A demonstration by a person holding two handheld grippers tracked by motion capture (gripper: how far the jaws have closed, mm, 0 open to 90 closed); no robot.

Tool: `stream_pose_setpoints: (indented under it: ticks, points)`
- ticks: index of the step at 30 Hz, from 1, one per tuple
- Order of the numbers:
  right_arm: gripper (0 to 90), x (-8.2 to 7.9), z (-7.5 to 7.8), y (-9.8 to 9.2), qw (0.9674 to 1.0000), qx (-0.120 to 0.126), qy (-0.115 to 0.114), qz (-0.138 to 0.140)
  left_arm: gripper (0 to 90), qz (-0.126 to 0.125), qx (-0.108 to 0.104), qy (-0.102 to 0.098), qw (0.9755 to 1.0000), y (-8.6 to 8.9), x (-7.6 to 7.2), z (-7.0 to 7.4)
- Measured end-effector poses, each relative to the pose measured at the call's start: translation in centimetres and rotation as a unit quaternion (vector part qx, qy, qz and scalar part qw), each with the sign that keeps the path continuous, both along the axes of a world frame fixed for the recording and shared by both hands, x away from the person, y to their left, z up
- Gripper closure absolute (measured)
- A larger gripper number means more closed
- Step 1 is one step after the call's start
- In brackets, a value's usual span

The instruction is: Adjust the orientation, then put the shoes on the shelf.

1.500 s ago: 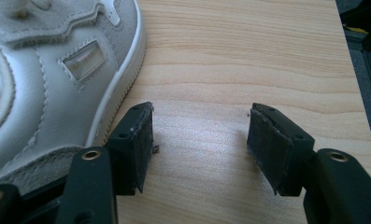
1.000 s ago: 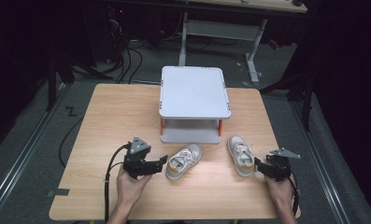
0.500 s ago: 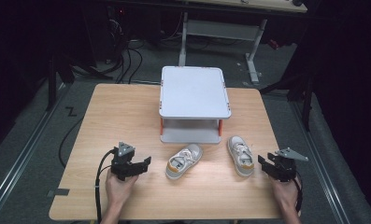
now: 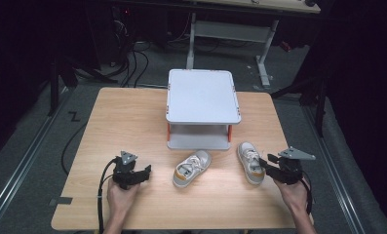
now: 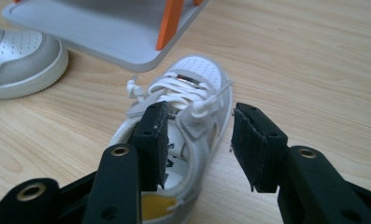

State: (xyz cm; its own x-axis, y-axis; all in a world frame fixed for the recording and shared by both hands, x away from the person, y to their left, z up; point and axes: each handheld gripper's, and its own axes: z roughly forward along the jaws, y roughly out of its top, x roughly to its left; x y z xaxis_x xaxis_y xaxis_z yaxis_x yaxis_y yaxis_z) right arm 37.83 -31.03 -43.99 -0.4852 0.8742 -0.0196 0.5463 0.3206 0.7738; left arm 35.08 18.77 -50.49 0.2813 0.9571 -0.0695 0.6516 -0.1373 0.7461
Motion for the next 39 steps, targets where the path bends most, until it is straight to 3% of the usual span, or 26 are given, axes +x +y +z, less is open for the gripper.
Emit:
stream_pose_setpoints:
  ticks: [4, 8, 10, 11, 20, 26, 33, 39]
  points:
    - [56.2, 1.4, -0.9, 0.7, 0.9990, -0.031, 0.032, -0.006, 28.4, 0.003, 0.014, -0.006, 0.9999, -0.2, -0.1, -0.1]
    - [62.4, 2.0, -1.1, 0.8, 0.9982, -0.032, 0.051, -0.002, 26.8, 0.000, 0.036, -0.007, 0.9993, -0.7, -0.1, -0.1]
    - [67.8, 2.1, -0.9, 1.0, 0.9977, -0.040, 0.055, 0.002, 26.8, -0.001, 0.034, -0.006, 0.9994, -0.6, -0.1, -0.1]
    - [72.0, 2.0, -0.6, 1.4, 0.9967, -0.063, 0.051, 0.002, 26.7, -0.001, 0.034, -0.006, 0.9994, -0.6, -0.1, -0.1]
    - [79.8, 1.9, 0.1, 1.9, 0.9937, -0.100, 0.049, -0.009, 26.4, -0.001, 0.035, -0.007, 0.9994, -0.6, -0.1, -0.1]
    - [80.8, 0.6, 0.6, 2.9, 0.9938, -0.102, 0.043, -0.007, 26.4, -0.001, 0.034, -0.007, 0.9994, -0.6, -0.1, -0.1]
    - [80.8, -2.2, 1.8, 6.3, 0.9929, -0.113, 0.026, 0.027, 26.5, -0.001, 0.034, -0.007, 0.9994, -0.6, -0.1, -0.1]
    - [80.7, -3.6, 2.0, 9.6, 0.9897, -0.131, 0.027, 0.051, 26.5, -0.001, 0.034, -0.007, 0.9994, -0.6, -0.1, -0.1]
